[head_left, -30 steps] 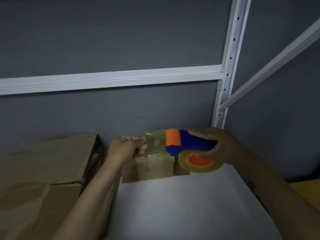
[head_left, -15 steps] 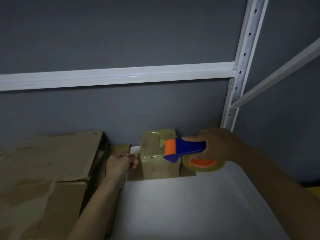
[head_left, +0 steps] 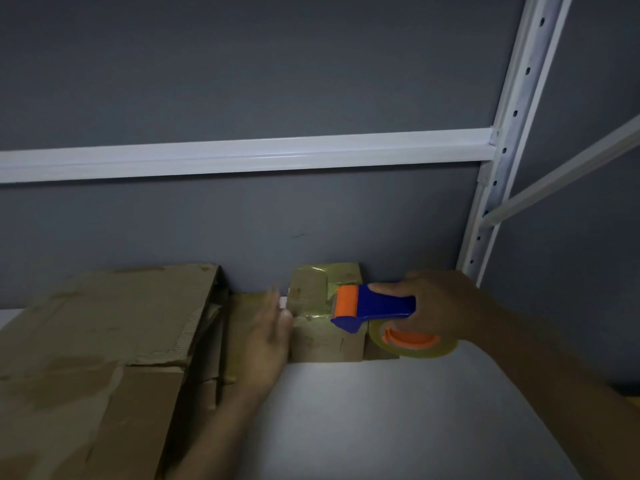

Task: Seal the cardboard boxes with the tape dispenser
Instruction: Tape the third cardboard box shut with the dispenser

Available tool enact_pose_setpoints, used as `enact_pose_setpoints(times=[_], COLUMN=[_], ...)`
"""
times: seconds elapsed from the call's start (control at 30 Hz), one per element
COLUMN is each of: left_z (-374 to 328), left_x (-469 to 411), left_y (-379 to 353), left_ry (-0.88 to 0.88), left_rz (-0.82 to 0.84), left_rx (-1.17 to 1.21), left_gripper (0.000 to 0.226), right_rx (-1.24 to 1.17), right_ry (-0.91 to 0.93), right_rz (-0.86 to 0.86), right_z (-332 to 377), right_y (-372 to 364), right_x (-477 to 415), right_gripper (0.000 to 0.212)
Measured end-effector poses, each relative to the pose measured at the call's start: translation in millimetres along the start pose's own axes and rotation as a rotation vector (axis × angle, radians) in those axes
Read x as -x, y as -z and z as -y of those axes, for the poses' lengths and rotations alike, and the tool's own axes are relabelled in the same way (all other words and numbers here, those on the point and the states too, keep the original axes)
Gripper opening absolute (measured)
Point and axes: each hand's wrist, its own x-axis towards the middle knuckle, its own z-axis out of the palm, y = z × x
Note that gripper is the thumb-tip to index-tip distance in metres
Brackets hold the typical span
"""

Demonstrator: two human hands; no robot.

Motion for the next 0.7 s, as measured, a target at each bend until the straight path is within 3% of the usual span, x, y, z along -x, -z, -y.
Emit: enact_pose_setpoints(times=[0.1, 0.2, 0.27, 0.33, 0.4, 0.5, 0.7], left_z=[0.4, 3.8, 1.1, -7.1, -12.2, -4.1, 7.2], left_x=[7.4, -4.5, -12.5, -19.1, -22.7, -22.7, -30.5], left_y=[-8.6, -5.5, -8.3, -16.0, -22.8, -23.6, -16.1], left_ry=[-0.051, -0.149, -0.363, -0.496, -0.498, -0.521, -0.568], left_rz=[0.21, 0.242, 0.151, 0.199, 0.27, 0.267, 0.267], left_rx=[0.031, -0.466, -0.841, -0.962, -0.983, -0.95, -0.904], left_gripper=[0.093, 0.117, 0.111, 0.109, 0.108, 0.092, 0.087], right_rx=[0.011, -0.003, -0.017, -0.021, -0.054, -0.12, -0.286], right_ry=[0.009, 0.031, 0.042, 0.039, 0.024, 0.013, -0.14], right_rz=[-0.015, -0.054, -0.062, -0.066, -0.055, 0.004, 0.118], right_z=[1.1, 0.6, 1.0, -0.3, -5.4, -15.4, -57.0], right_y=[-4.8, -7.6, -11.5, -15.0, -14.4, -13.5, -10.9], right_x=[-7.8, -12.2, -13.7, -12.3, -8.5, -2.2, 25.0], right_gripper=[0.076, 0.075, 0.076, 0.078, 0.079, 0.08, 0.077])
